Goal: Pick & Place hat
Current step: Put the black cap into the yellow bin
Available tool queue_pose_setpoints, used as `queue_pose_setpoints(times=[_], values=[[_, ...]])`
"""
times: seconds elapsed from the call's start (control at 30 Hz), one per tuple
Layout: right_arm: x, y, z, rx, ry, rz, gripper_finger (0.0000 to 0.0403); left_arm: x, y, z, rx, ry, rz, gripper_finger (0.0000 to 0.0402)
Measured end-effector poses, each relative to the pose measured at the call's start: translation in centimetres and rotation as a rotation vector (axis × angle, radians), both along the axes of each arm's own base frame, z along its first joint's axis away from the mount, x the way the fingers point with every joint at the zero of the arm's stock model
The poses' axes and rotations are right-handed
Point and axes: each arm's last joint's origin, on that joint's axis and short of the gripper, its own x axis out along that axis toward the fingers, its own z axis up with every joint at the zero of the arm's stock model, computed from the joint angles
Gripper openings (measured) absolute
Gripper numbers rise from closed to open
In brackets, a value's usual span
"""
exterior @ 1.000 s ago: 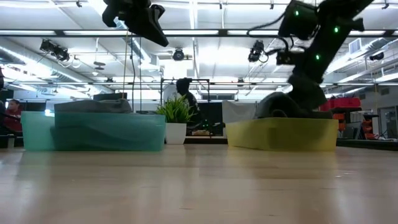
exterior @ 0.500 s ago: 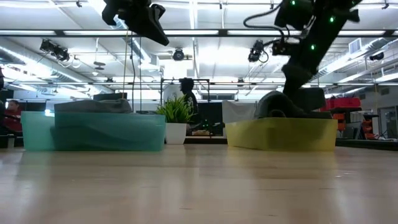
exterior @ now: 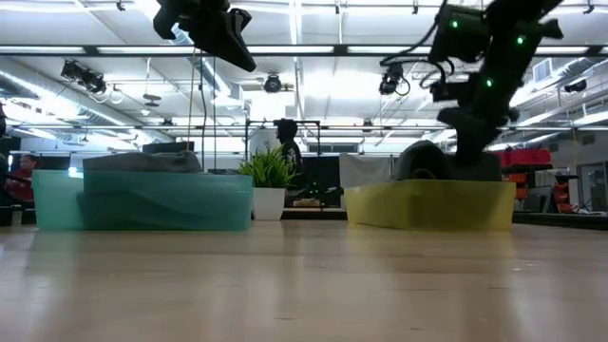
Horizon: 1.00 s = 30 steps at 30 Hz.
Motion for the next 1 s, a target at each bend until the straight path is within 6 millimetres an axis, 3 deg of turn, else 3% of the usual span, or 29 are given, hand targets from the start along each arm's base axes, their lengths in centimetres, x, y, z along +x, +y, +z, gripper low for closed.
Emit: queue_pose_setpoints(times=[0.07, 0.37, 0.53, 0.67, 1.0], values=[[0.0, 0.2, -1.2, 0.056, -0.036, 0.024, 0.0013, 0.0, 0.0, 0.0, 0.000, 0.000, 0.000, 0.0007], [-0.6, 0.2, -5.2, 0.126, -0.190, 0.005, 0.0008, 0.0, 0.0, 0.0, -0.001, 0.000, 0.000, 0.0007], [-1.1, 0.1, -5.9, 0.125, -0.170, 0.021, 0.0013, 0.0, 0.0, 0.0, 0.000, -0.001, 0.000, 0.0007], [-0.4, 0.0, -4.4, 0.127, -0.135, 0.075, 0.0013, 0.0, 0.0, 0.0, 0.001, -0.002, 0.000, 0.0007], [0.8, -0.2, 4.0, 0.153, -0.006, 0.147, 0.0027, 0.0, 0.0, 0.0, -0.004, -0.004, 0.003, 0.0007]])
